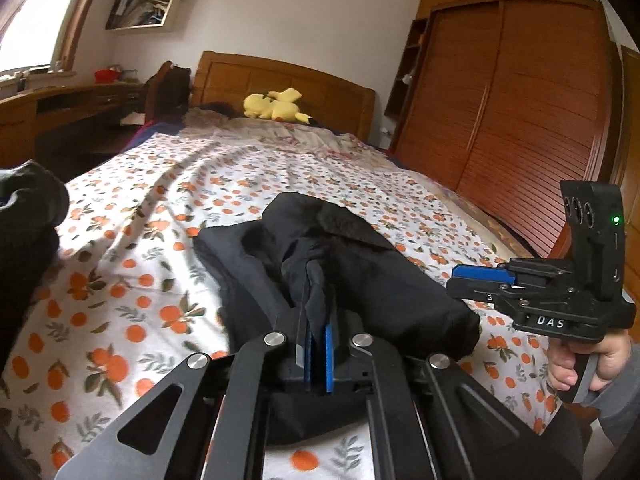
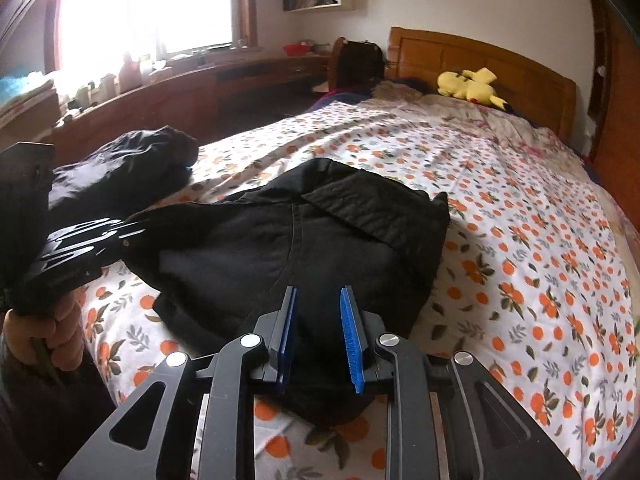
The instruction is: Fold large clothes
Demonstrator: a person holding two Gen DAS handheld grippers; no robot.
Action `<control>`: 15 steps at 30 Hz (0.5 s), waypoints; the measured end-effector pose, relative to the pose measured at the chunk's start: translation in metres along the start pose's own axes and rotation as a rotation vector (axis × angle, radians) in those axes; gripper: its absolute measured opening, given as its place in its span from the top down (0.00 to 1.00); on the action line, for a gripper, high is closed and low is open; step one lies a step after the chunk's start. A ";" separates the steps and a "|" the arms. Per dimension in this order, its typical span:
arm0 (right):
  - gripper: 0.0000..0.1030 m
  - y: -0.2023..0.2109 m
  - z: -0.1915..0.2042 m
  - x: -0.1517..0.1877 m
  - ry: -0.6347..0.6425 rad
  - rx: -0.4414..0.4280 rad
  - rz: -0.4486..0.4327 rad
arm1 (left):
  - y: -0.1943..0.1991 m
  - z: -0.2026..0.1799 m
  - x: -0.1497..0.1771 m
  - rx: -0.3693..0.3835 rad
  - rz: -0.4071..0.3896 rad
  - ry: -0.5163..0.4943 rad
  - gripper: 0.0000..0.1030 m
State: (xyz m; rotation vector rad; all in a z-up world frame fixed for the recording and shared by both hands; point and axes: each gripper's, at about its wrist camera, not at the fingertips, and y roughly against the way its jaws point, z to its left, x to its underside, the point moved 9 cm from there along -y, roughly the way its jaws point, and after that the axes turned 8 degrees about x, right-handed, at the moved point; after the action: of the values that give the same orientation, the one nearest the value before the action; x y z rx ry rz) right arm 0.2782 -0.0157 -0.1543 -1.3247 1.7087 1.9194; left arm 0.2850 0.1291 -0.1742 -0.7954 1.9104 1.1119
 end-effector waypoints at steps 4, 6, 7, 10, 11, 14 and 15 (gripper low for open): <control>0.75 -0.005 0.011 0.002 0.032 0.007 0.004 | -0.002 0.014 0.016 -0.043 0.058 -0.022 0.96; 0.69 -0.010 0.011 0.007 0.034 0.005 0.014 | -0.004 0.021 0.027 -0.056 0.088 -0.028 0.95; 0.68 -0.013 0.012 0.010 0.032 0.002 0.023 | -0.004 0.024 0.031 -0.059 0.097 -0.026 0.95; 0.60 -0.029 0.011 0.026 0.020 -0.005 0.076 | -0.009 0.036 0.048 -0.059 0.137 -0.011 0.95; 0.60 -0.035 0.013 0.032 0.025 -0.003 0.092 | -0.011 0.038 0.052 -0.064 0.146 -0.013 0.95; 0.58 -0.051 0.017 0.048 0.066 0.033 0.120 | -0.016 0.040 0.063 -0.079 0.173 -0.021 0.94; 0.58 -0.052 0.017 0.048 0.066 0.036 0.117 | -0.017 0.041 0.065 -0.084 0.177 -0.023 0.94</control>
State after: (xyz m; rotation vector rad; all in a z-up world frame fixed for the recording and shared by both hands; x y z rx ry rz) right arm 0.2798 -0.0038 -0.2259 -1.3159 1.8834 1.9163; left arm 0.2782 0.1503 -0.2492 -0.6658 1.9547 1.3106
